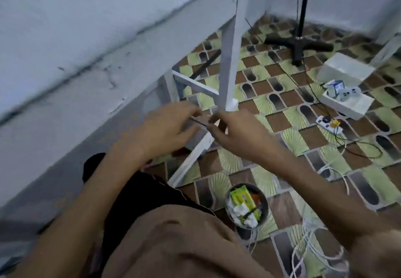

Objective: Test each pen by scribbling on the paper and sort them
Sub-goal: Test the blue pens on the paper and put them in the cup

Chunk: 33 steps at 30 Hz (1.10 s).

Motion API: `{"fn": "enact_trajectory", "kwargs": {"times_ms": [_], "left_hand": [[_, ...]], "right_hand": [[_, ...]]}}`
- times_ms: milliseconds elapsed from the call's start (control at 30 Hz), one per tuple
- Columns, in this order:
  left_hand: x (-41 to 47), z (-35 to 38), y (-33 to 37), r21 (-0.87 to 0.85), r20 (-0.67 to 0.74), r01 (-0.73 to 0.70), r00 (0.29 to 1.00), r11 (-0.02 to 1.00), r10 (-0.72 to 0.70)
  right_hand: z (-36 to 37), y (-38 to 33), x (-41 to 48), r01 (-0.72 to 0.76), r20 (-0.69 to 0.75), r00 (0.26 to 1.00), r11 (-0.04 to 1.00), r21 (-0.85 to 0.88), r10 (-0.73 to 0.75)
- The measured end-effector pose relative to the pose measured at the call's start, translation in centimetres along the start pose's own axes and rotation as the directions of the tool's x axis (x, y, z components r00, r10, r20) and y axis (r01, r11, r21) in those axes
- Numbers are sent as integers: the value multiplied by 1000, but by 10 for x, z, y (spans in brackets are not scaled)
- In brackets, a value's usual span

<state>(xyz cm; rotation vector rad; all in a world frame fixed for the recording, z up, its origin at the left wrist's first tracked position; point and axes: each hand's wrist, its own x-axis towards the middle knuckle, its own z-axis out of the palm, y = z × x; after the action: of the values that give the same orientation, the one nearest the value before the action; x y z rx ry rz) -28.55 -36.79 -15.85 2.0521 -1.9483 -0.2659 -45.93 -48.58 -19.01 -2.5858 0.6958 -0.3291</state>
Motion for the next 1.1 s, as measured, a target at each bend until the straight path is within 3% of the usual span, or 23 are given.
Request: {"fn": "enact_trajectory", "kwargs": {"times_ms": [167, 300, 467, 667, 867, 967, 1100], "left_hand": [[-70, -117, 0, 183, -246, 113, 967, 977, -66], [-120, -182, 4, 147, -419, 207, 899, 967, -128], [-190, -232, -14, 87, -542, 361, 799, 928, -260], [-304, -251, -71, 71, -511, 669, 661, 739, -549], [-383, -269, -120, 44, -450, 782, 571, 622, -686], [-405, -265, -139, 73, -396, 788, 585, 611, -708], [-422, -246, -153, 113, -501, 705, 649, 700, -573]], "right_hand": [[-62, -102, 42, 284, -98, 953, 958, -35, -286], [-94, -177, 73, 437, -177, 879, 897, -67, -442], [-82, -273, 116, 649, -141, 751, 761, -27, -645], [-7, -385, 174, 836, -65, 544, 533, 129, -837], [40, -472, 223, 922, 35, 365, 366, 125, -931], [57, -512, 238, 978, 94, 196, 202, 57, -976], [95, -561, 256, 998, 130, -7, -14, -58, -991]]}}
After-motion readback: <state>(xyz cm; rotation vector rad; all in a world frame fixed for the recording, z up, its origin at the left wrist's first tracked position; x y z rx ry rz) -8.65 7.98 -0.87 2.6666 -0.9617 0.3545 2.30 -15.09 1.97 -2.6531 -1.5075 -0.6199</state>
